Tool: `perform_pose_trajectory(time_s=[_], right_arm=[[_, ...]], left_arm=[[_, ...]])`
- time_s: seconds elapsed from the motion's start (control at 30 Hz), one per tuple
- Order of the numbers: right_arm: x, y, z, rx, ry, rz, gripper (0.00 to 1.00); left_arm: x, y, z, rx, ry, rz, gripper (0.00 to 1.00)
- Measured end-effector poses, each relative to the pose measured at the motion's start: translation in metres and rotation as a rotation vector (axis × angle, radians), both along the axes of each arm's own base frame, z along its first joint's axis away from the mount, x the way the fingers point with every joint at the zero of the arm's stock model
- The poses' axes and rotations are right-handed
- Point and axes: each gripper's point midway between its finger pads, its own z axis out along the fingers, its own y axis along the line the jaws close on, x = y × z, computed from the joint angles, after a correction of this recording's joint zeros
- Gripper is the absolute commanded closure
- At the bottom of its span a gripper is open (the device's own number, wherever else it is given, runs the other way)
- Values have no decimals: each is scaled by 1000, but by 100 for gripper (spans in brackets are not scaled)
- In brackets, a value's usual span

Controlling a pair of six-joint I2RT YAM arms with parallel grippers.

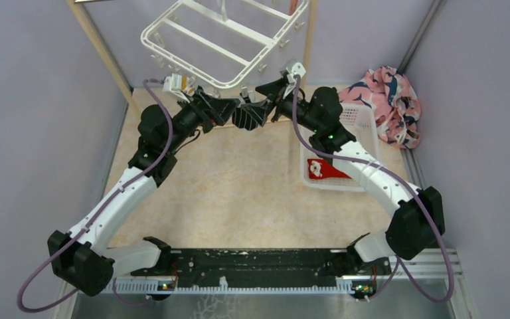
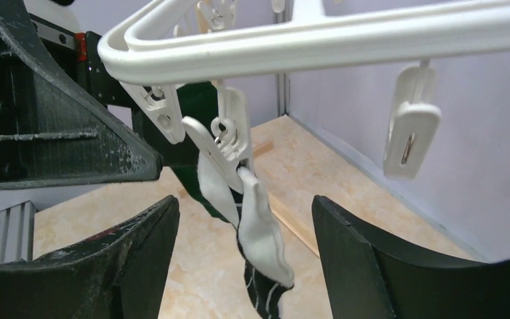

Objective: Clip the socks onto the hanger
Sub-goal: Open the clamp at the hanger.

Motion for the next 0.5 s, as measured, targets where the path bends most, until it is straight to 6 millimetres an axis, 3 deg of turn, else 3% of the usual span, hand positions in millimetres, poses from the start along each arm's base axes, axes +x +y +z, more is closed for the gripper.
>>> perform_pose_trajectory(time_s=[0.23,0.5], right_arm=[[9,-29,-5,11,21,-97,28],[11,-54,-6,30,32,-182,40]], left_arm=[[7,15,-7,32,21,95,2],[4,27,-4,38,8,149,4]])
